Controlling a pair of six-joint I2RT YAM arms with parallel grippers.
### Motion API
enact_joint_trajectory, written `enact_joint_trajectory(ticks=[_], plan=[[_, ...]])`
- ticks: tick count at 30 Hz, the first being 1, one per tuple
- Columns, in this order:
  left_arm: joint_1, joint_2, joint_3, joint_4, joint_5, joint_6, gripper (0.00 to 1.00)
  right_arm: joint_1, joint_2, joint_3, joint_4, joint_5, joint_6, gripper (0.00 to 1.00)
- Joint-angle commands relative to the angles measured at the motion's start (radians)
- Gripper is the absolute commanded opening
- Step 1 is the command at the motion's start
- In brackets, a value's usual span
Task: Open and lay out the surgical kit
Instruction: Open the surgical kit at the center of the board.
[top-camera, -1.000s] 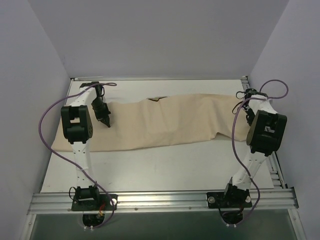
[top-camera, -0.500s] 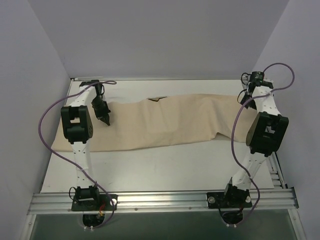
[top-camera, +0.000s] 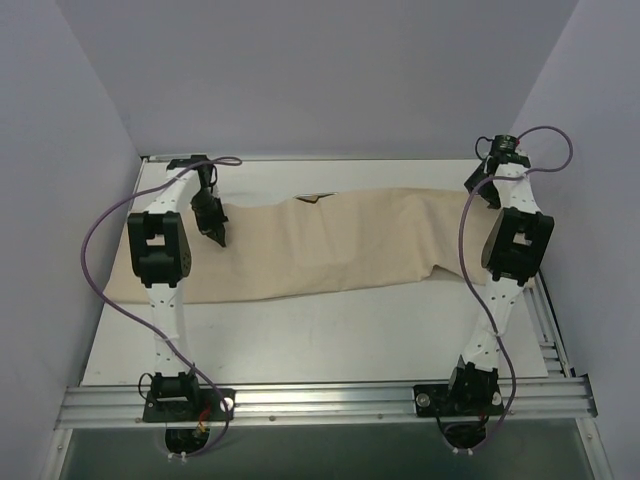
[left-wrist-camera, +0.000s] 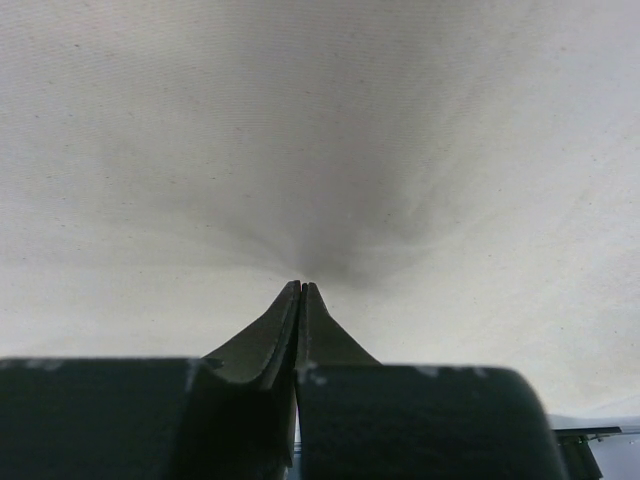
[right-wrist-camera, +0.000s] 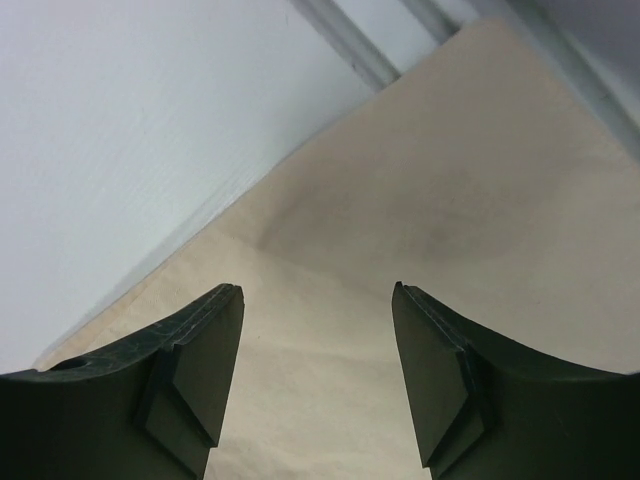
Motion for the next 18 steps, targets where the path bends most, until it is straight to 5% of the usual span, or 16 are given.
enact_joint_trajectory(ticks=[1,18], plan=[[-0.001,-0.019,0.049,-0.021,-0.012,0.0,0.05,0.027,-0.012,0.054,-0.076,-0.054,0.211,0.62],[-0.001,-0.011,0.08,-0.044,-0.028,0.009,0.05,0.119,0.13,0.195,-0.177,0.001,0.379,0.6]])
